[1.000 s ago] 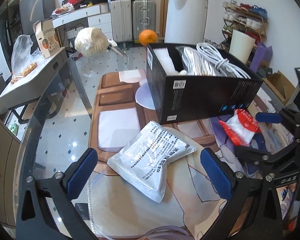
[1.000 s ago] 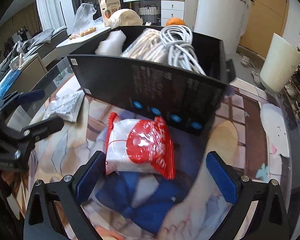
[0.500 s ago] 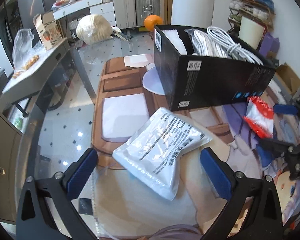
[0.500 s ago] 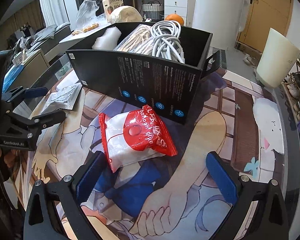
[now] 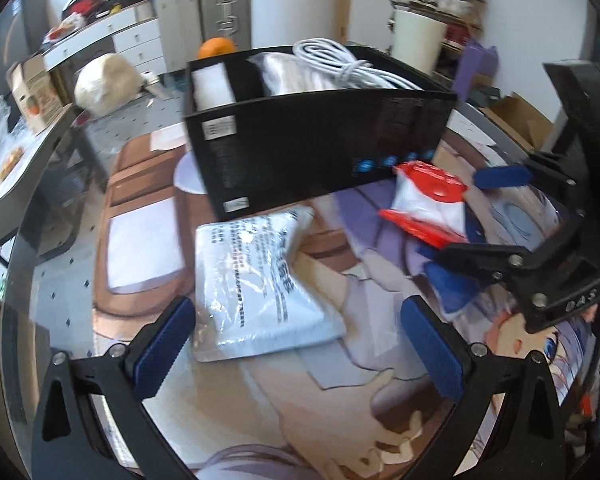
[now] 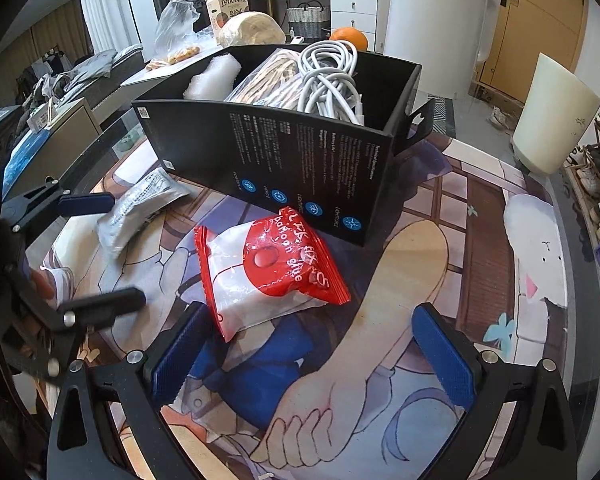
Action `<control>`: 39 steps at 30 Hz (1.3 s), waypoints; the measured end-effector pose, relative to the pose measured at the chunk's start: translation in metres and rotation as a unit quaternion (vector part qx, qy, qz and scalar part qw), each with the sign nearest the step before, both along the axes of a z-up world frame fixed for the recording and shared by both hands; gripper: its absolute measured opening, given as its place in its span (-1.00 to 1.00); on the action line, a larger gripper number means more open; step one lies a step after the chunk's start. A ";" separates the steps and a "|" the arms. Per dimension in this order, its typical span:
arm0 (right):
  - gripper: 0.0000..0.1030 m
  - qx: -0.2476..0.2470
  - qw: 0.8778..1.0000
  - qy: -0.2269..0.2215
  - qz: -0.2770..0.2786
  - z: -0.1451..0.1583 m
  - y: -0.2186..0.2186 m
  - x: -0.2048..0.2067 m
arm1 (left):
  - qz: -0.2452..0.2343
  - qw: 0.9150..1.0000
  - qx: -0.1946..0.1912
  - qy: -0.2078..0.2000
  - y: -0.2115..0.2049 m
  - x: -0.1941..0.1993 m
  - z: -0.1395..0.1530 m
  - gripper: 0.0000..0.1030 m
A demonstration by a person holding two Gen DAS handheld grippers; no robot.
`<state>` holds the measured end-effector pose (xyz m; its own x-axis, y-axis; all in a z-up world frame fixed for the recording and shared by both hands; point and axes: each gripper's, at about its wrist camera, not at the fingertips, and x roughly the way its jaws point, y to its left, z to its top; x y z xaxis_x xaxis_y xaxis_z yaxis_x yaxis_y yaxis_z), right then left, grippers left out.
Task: Organize soft objects
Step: 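Grasp the white printed packet with the left tool while the right tool grasps the red bag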
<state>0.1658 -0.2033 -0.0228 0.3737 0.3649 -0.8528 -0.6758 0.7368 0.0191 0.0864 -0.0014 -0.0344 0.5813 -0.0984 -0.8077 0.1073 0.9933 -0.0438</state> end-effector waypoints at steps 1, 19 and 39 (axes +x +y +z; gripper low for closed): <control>0.98 0.000 1.000 0.000 0.000 0.000 0.000 0.000 | 0.002 1.000 -0.001 0.000 0.000 0.000 0.000 1.00; 0.55 0.017 1.000 -0.008 0.012 0.003 0.015 -0.004 | 0.061 0.998 -0.007 0.001 0.018 0.022 -0.002 0.96; 0.01 0.030 0.998 -0.036 0.049 0.013 0.012 -0.019 | 0.042 0.998 0.000 -0.055 0.011 0.004 0.013 -0.29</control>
<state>0.1471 -0.1916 -0.0099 0.3927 0.4522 -0.8008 -0.7457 0.6662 0.0105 0.0904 0.0093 -0.0210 0.6725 -0.0462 -0.7387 0.0281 0.9989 -0.0370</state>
